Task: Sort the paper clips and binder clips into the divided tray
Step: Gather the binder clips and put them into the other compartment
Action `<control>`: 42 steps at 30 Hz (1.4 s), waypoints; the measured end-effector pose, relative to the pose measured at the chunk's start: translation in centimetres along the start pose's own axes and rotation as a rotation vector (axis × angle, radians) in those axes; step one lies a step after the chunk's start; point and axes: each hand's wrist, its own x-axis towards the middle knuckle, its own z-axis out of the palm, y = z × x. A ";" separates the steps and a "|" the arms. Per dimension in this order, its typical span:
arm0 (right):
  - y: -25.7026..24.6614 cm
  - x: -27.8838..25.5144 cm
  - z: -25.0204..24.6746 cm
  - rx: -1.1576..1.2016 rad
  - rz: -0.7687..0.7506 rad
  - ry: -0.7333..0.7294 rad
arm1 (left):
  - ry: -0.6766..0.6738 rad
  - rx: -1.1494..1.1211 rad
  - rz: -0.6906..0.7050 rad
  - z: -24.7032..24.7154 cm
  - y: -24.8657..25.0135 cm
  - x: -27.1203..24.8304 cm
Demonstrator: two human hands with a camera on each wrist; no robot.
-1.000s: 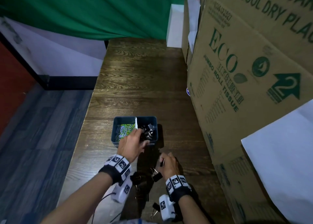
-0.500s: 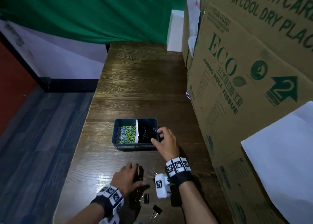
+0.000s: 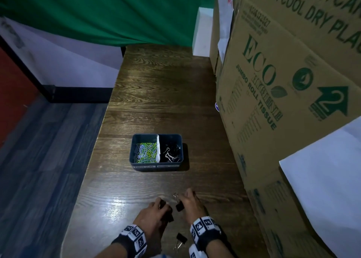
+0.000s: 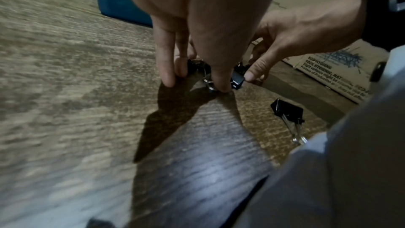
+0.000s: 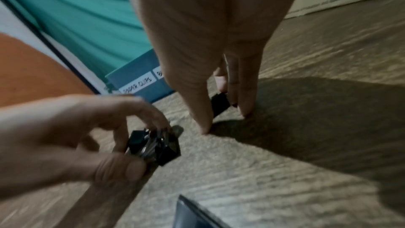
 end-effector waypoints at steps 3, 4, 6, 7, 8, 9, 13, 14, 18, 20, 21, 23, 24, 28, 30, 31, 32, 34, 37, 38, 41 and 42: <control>-0.4 0.2 0.3 -0.037 -0.002 0.028 | -0.020 -0.014 -0.031 -0.2 -0.3 0.2; -0.5 0.3 0.3 -0.044 0.013 0.029 | -0.015 -0.030 -0.044 -0.4 -0.3 0.3; -0.6 0.5 0.5 -0.055 0.051 0.042 | -0.001 -0.055 -0.076 -0.9 -0.4 0.3; -0.6 0.5 0.6 -0.046 0.068 0.051 | 0.002 -0.053 -0.086 -1.2 -0.3 0.4; -0.6 0.4 0.6 -0.026 0.093 0.061 | 0.014 -0.038 -0.087 -1.5 -0.4 0.4; -0.5 0.4 0.7 0.006 0.125 0.081 | 0.032 -0.026 -0.084 -1.9 -0.3 0.4; -0.6 0.2 -0.6 0.178 0.296 0.093 | 0.075 -0.027 -0.050 -2.4 -0.2 0.3; -0.8 0.3 -1.4 0.236 0.315 0.095 | 0.071 -0.019 -0.039 -2.2 -0.3 0.4; -2.1 1.7 -6.6 0.450 0.268 0.171 | 0.063 -0.001 -0.018 -1.5 -0.7 0.4; -3.2 3.0 -9.5 0.481 0.178 0.239 | 0.087 -0.022 -0.028 -1.2 -0.7 0.4; -3.8 3.7 -10.8 0.495 0.140 0.288 | 0.100 -0.039 -0.037 -1.1 -0.7 0.3; -4.9 5.0 -13.0 0.510 0.079 0.363 | 0.132 -0.045 -0.054 -1.1 -1.0 0.0; -5.4 5.5 -14.0 0.519 0.052 0.378 | 0.128 -0.032 -0.061 -0.9 -1.3 -0.1; -5.6 5.9 -15.5 0.483 0.038 0.378 | 0.090 0.027 -0.195 -0.3 -2.8 -0.5; -4.9 4.8 -14.5 0.424 0.034 0.327 | 0.083 0.016 -0.253 -0.3 -3.3 -0.9; -4.5 4.0 -13.6 0.387 0.037 0.245 | 0.071 0.017 -0.261 -0.2 -3.4 -1.0; -4.0 3.1 -12.5 0.348 0.052 0.122 | 0.073 0.028 -0.247 0.0 -3.5 -1.0; -2.7 1.2 -9.5 0.267 0.106 -0.136 | 0.054 0.028 -0.219 -0.2 -3.4 -1.0; -1.0 -1.4 -5.0 0.114 0.138 -0.346 | 0.037 -0.028 -0.184 -0.5 -3.0 -0.8; -0.8 -2.1 -3.9 0.080 0.122 -0.399 | 0.046 -0.054 -0.177 -0.5 -2.8 -0.8; -0.8 -3.8 -1.8 0.005 0.056 -0.456 | 0.086 -0.169 -0.138 -0.4 -2.6 -0.9; -0.9 -4.0 -1.3 -0.005 0.023 -0.427 | 0.099 -0.195 -0.124 -0.2 -2.7 -1.0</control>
